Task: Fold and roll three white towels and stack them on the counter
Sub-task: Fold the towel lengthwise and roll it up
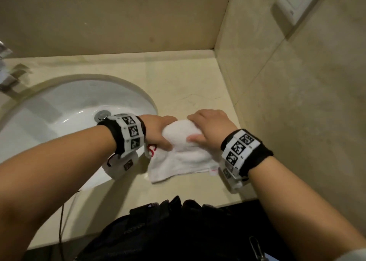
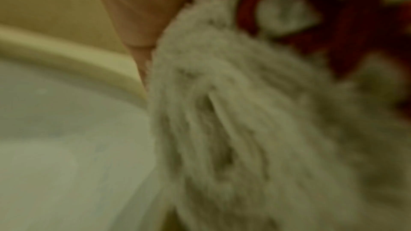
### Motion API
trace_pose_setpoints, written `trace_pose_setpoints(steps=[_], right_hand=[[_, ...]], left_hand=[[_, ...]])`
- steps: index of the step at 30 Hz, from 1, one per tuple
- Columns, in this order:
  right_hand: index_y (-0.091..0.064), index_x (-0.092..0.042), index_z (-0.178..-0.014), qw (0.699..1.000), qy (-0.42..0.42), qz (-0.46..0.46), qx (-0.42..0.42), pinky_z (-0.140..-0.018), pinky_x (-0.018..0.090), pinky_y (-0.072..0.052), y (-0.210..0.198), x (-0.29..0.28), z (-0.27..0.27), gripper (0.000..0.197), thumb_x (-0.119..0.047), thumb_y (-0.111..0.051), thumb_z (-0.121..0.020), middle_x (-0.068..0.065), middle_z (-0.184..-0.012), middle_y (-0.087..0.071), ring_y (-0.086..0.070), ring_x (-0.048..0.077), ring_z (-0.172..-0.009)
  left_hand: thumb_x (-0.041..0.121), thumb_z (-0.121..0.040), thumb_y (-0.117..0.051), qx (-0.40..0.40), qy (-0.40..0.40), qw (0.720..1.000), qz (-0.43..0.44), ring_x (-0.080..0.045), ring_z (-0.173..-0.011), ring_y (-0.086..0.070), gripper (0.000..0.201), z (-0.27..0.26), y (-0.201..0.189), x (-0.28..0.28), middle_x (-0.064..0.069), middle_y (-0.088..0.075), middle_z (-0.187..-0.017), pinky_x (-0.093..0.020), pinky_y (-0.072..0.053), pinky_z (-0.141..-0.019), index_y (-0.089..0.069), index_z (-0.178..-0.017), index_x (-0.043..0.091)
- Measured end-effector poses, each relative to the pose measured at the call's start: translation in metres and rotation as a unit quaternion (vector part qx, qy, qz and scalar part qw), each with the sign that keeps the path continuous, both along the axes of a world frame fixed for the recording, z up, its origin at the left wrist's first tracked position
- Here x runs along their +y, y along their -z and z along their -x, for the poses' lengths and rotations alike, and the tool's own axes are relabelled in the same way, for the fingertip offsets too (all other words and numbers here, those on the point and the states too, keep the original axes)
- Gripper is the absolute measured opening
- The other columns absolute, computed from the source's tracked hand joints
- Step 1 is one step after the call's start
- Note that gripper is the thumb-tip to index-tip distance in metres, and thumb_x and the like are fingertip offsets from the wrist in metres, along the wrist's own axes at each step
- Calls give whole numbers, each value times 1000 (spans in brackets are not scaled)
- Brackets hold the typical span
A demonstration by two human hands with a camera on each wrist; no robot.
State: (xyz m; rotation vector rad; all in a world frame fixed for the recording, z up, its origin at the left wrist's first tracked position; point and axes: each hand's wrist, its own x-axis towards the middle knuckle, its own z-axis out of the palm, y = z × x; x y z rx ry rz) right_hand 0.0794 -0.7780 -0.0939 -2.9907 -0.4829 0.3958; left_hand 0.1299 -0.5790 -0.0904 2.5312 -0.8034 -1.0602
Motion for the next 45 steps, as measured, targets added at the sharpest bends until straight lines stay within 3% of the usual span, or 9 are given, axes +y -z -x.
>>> trace_pose_setpoints(steps=[4, 10, 14, 20, 22, 25, 29, 37, 45], right_hand=[[-33, -20, -138, 999, -24, -19, -7, -108, 34, -17, 12, -2, 17, 95, -58, -71, -59, 4, -136, -44, -38, 24, -125], [-56, -32, -106, 998, -28, 11, 48, -78, 31, -44, 0, 6, -20, 60, -60, -71, -56, -3, -101, -64, -60, 21, -91], [-53, -31, -112, 992, -19, 16, 122, -83, 35, -47, -10, 8, -32, 66, -62, -71, -56, -3, -107, -62, -59, 21, -94], [-24, -29, -138, 999, -20, 36, 19, -107, 39, -24, -3, 3, 14, 102, -69, -66, -55, -1, -137, -42, -40, 22, -123], [-18, -28, -141, 998, -26, 54, 15, -108, 39, -22, 2, 0, 22, 105, -59, -72, -57, 1, -139, -39, -38, 23, -126], [-23, -27, -140, 999, -20, 38, 19, -98, 36, -34, 4, -5, 13, 89, -33, -71, -66, 5, -131, -45, -46, 26, -116], [-30, -31, -131, 998, 39, -15, 56, -88, 36, -42, 7, -16, 7, 82, -29, -74, -62, 3, -122, -48, -48, 25, -110], [-37, -30, -121, 986, 152, -48, 57, -74, 32, -47, 18, -17, 21, 74, -37, -75, -58, 7, -121, -44, -57, 29, -96], [-43, -25, -114, 988, 112, -96, 38, -66, 32, -44, -10, 20, 37, 62, -39, -72, -61, 8, -105, -49, -58, 31, -85]], left_hand=[[34, -69, -77, 132, -49, 989, 45, -14, -110, -55, 70, -3, -2, 8, 6, -57, -123, -21, -43, -84, -41, -129, 27], [83, -52, -53, -240, 92, 965, -61, -23, -110, -50, 111, 24, -2, 28, -1, -48, -129, -37, -43, -91, -2, -139, 37], [61, -59, -65, -188, 58, 979, -49, -25, -104, -55, 104, 21, 2, 33, -5, -52, -122, -36, -47, -85, -1, -138, 39], [41, -64, -79, 116, -40, 992, 16, -11, -110, -48, 87, 0, 8, 51, 16, -49, -117, -23, -36, -90, -28, -135, 37], [41, -63, -80, 141, -46, 989, 26, -10, -113, -47, 86, 5, 10, 54, 17, -49, -119, -22, -34, -91, -31, -134, 37], [57, -62, -73, -10, -9, 999, 40, -14, -114, -48, 86, 14, 6, 54, 9, -49, -125, -29, -40, -95, -32, -134, 35], [71, -57, -61, -257, 66, 962, -66, -22, -117, -46, 104, 37, 2, 53, -1, -45, -134, -36, -38, -101, -17, -140, 27], [38, -72, -64, -343, 23, 925, -164, -26, -95, -53, 74, 67, -1, 22, -9, -54, -110, -36, -43, -81, -24, -131, 15], [51, -71, -61, -364, -13, 923, -125, -29, -103, -50, 90, 92, -10, 68, -10, -52, -115, -39, -41, -90, -11, -139, 19]])
